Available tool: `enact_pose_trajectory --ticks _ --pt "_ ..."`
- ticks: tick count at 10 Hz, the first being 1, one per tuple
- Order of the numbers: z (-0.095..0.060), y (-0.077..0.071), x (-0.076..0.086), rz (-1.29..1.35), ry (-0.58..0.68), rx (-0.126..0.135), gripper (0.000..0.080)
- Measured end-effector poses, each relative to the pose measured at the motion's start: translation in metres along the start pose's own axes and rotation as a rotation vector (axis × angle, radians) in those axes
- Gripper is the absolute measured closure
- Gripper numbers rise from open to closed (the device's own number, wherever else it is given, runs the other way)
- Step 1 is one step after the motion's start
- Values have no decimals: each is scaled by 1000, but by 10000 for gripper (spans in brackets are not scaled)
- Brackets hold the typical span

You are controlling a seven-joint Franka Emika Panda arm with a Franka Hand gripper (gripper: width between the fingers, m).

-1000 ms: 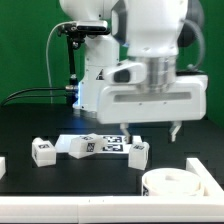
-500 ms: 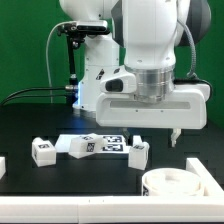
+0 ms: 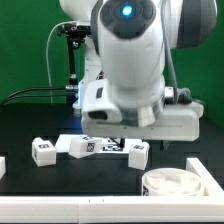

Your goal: Assemble stool

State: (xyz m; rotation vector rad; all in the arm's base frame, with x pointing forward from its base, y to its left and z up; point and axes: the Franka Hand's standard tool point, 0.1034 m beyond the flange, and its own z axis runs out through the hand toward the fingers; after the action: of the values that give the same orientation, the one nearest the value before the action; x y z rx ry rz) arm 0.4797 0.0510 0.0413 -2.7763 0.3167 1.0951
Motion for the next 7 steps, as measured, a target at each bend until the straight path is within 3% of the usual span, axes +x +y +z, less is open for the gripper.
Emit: enact_pose_trajectory --ticks 2,3,4,7 --pt "8 5 -4 6 -159 -8 151" --pt "15 9 -1 23 -257 6 151" --pt "19 9 11 49 -273 19 151" --pt "20 8 10 45 -273 18 151"
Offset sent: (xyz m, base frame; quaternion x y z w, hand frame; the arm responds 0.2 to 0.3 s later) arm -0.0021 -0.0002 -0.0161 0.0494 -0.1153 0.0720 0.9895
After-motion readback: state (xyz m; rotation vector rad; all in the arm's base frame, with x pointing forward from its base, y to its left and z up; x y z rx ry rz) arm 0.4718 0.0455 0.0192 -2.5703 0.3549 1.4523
